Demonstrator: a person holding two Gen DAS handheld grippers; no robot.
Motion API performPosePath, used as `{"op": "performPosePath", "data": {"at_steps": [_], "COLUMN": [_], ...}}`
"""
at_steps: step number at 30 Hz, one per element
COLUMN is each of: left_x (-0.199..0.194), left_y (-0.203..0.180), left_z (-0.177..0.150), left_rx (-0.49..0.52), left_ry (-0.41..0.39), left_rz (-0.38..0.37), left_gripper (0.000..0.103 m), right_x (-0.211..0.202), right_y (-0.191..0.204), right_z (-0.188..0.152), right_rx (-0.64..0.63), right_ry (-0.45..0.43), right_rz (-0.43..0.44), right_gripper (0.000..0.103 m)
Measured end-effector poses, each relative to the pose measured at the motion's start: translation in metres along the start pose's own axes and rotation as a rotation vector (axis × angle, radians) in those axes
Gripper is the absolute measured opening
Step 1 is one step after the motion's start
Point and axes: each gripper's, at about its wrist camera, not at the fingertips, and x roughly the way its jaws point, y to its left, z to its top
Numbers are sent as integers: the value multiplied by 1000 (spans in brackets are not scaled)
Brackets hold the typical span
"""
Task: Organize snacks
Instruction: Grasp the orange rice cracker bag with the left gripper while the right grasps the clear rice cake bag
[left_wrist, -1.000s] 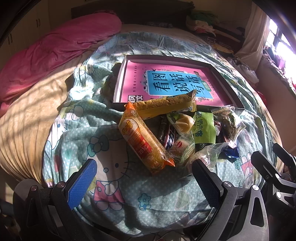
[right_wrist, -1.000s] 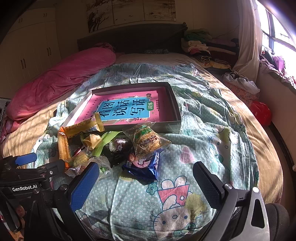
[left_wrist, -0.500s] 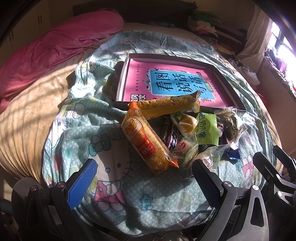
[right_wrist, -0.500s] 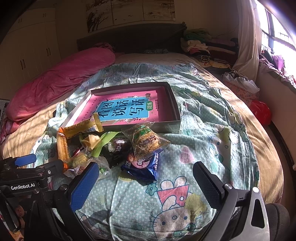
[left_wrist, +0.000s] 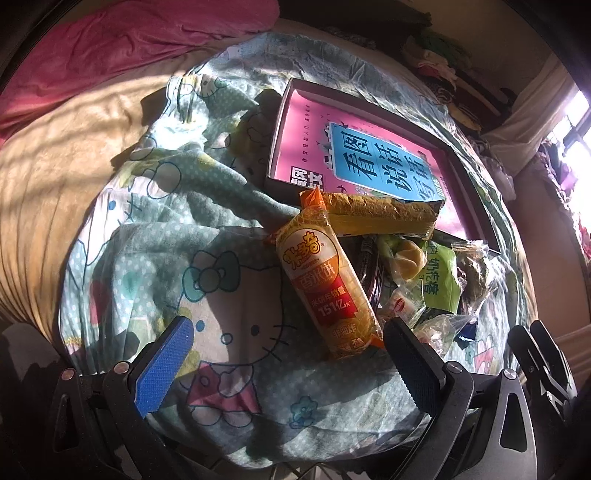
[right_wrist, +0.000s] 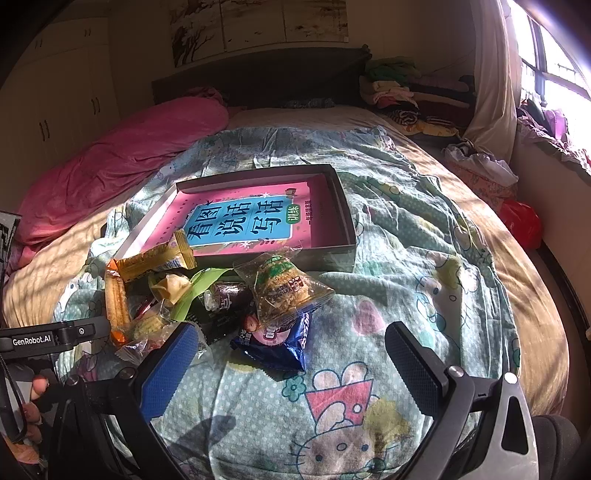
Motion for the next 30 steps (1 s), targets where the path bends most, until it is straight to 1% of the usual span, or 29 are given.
{"op": "performPosePath", "data": {"at_steps": [2,4,8,10,13,19,24,26,27,28,30], "left_x": [3,6,16,22,29,38,43,44,46,46,48], "left_y": [0,0,0,0,-1,-6,-8,-7,-8,-7,-5], "left_z": [3,6,13,15,18,25,27,27,28,28,30], "left_rx": [-12,-30,-57,-63,-73,-75,-76,-81,-82,-84,-99], "left_ry": [5,12,41,54,62,60,60,62,62,62,62], "left_rz": [-21,-48,-88,-97,-103,-118,-127,-125,-121,-118,-126], "left_gripper": [102,96,90,84,81,80,79,75,69,67,66], "right_x": [4,10,21,28,40,61,73,75,76,78,79], "right_y": [-2,-5,-9,-10,-12,-14,-9,-8,-7,-6,-2], "right_z": [2,5,9,11,14,21,26,26,26,26,26], "right_rx": [-2,1,-16,-26,-45,-83,-128,-136,-141,-149,-165], "right_ry": [-1,4,15,27,49,73,80,84,85,87,89], "right_rz": [2,4,12,12,5,3,8,19,23,28,47], "right_gripper": [102,102,102,102,102,101,93,91,89,87,80]}}
